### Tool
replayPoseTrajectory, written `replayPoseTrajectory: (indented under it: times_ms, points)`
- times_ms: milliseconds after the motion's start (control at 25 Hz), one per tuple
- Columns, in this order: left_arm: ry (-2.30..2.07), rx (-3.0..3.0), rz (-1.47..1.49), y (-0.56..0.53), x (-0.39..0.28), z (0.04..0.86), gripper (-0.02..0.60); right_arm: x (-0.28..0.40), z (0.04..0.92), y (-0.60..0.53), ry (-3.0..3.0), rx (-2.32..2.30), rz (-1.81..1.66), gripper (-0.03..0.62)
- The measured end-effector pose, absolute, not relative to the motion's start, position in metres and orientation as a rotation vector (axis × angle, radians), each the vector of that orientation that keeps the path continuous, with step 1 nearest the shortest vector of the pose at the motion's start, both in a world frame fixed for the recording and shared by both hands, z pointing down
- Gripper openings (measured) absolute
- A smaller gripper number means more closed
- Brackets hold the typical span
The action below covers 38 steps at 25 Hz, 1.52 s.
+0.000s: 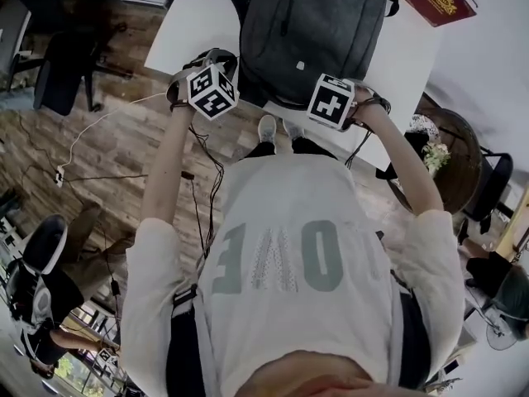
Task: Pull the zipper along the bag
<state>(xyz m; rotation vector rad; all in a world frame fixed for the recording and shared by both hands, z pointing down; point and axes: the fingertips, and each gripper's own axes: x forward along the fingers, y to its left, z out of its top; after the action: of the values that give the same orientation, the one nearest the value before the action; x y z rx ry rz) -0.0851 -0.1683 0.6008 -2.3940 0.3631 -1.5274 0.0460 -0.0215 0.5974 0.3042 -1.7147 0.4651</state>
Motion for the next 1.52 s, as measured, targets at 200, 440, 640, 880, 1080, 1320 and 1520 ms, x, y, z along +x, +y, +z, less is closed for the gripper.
replayPoseTrajectory:
  times_ms: [200,440,640,880,1080,1320,1520]
  points:
    - [0.411,-2.487,-1.519,-0.176,-0.081,0.607,0.028,0.043,0.593,-0.019,-1.775,0.315,0.483,0.044]
    - [0.496,-2.580,-1.483,-0.183,-0.086,0.605,0.028,0.021,0.567,-0.044,-1.959,0.533,0.652,0.081]
    - [0.478,-2.588,-1.470,-0.183,-0.086,0.606,0.028,-0.036,0.521,-0.099,-2.235,0.691,0.741,0.179]
    - [0.479,-2.569,-1.462,-0.181,-0.086,0.605,0.028,-0.064,0.573,-0.126,-2.058,0.762,0.747,0.125]
    - [0.499,-2.442,-1.448,-0.187,-0.086,0.606,0.028,-0.063,0.575,-0.126,-1.956,0.764,0.716,0.061]
    - [0.453,-2.362,-1.468,-0.201,-0.078,0.611,0.029,-0.052,0.576,-0.093,-1.920,0.627,0.668,0.051]
    - [0.422,-2.364,-1.441,-0.208,-0.060,0.614,0.029,-0.034,0.573,-0.066,-1.982,0.531,0.740,0.046]
